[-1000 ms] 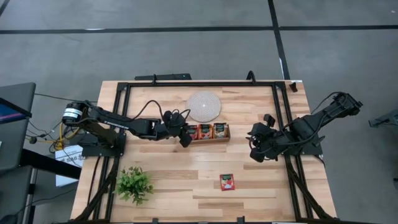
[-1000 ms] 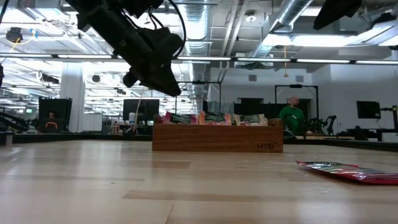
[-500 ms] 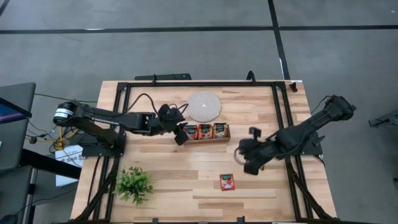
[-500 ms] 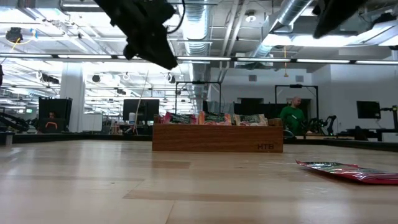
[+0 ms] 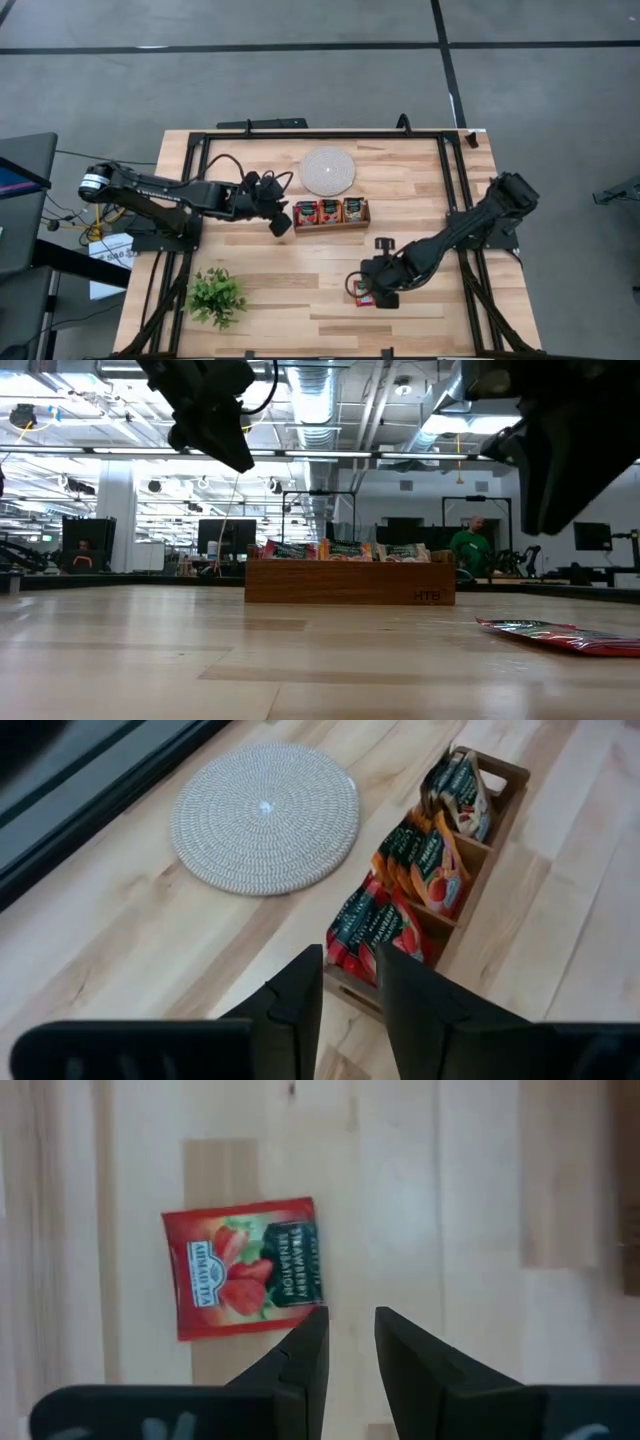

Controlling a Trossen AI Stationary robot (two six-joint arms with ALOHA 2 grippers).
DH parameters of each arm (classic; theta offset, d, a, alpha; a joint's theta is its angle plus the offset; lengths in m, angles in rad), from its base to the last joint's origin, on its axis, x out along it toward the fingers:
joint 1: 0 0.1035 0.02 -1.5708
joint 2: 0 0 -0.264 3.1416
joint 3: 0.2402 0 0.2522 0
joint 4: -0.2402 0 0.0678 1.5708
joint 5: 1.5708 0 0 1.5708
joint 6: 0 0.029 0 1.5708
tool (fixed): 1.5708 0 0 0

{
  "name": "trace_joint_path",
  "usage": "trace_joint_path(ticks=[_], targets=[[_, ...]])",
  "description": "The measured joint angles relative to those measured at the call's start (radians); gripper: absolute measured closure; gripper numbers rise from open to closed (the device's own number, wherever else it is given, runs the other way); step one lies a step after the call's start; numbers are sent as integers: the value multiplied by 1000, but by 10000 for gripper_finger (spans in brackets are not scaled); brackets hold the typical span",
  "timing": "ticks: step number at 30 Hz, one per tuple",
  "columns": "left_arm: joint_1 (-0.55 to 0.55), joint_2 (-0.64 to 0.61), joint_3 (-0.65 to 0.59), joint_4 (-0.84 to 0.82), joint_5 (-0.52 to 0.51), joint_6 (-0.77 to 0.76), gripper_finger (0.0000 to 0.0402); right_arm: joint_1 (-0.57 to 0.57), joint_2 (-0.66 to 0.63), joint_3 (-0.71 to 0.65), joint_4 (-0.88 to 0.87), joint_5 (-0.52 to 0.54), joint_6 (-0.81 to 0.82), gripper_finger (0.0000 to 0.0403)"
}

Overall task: Pick & Place Tea
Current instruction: Put the red tea bag into the left section of the wooden organizer

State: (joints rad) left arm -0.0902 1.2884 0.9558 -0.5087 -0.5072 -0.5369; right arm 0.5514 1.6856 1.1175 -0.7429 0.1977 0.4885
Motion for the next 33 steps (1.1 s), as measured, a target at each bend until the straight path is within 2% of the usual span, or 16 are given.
trace_joint_path(ticks=[14, 27, 33], targets=[[-10, 0, 0, -22, -3, 1, 312, -24, 132, 1, 46, -143, -1, 326], [-10, 0, 0, -21, -3, 16, 312, -39, 153, 0, 60, -145, -37, 326], [-10, 1, 0, -21, -3, 17, 312, -57, 153, -44, 108, -147, -47, 326]])
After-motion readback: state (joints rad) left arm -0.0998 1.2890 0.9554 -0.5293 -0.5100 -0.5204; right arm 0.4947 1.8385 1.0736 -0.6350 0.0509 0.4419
